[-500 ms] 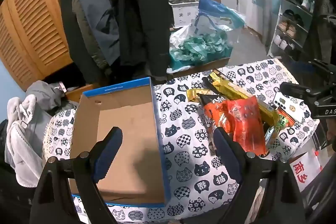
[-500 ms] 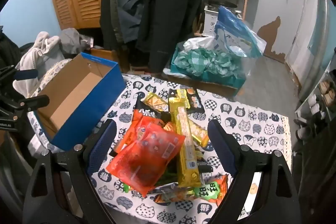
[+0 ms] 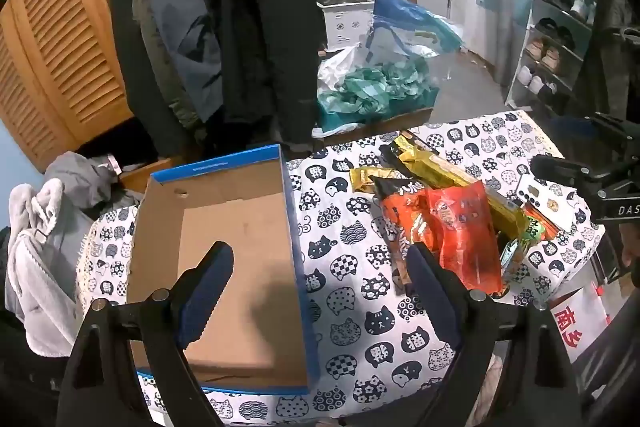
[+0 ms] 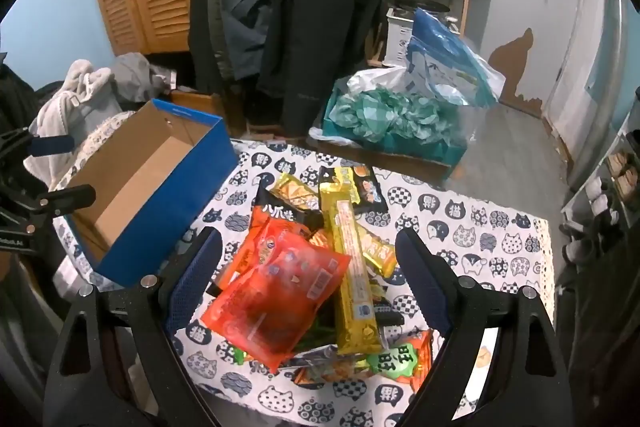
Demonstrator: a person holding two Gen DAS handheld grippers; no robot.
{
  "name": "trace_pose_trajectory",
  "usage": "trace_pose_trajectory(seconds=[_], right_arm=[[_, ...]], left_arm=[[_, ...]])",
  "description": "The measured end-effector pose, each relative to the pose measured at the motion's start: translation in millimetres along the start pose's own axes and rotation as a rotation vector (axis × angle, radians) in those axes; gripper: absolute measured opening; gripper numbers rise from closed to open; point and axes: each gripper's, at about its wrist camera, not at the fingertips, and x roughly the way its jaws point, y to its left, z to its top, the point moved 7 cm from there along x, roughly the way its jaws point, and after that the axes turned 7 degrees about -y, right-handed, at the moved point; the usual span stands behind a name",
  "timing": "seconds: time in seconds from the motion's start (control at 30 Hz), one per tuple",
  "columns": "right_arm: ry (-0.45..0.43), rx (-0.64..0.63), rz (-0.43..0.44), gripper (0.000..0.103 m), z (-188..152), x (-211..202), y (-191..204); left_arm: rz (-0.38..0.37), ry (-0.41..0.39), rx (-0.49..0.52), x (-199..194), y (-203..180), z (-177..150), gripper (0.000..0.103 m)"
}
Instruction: Organize snacks
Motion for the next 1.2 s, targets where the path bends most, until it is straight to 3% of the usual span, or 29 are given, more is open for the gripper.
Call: trace_pose_trajectory(seconds=[1.2], right_arm=[[0.025, -0.007, -0.006, 0.087, -3.6, 1.9, 0.7]], left_arm=[[-0.021, 0.034, -0.001, 5.7, -0.4, -0.4, 0.09]])
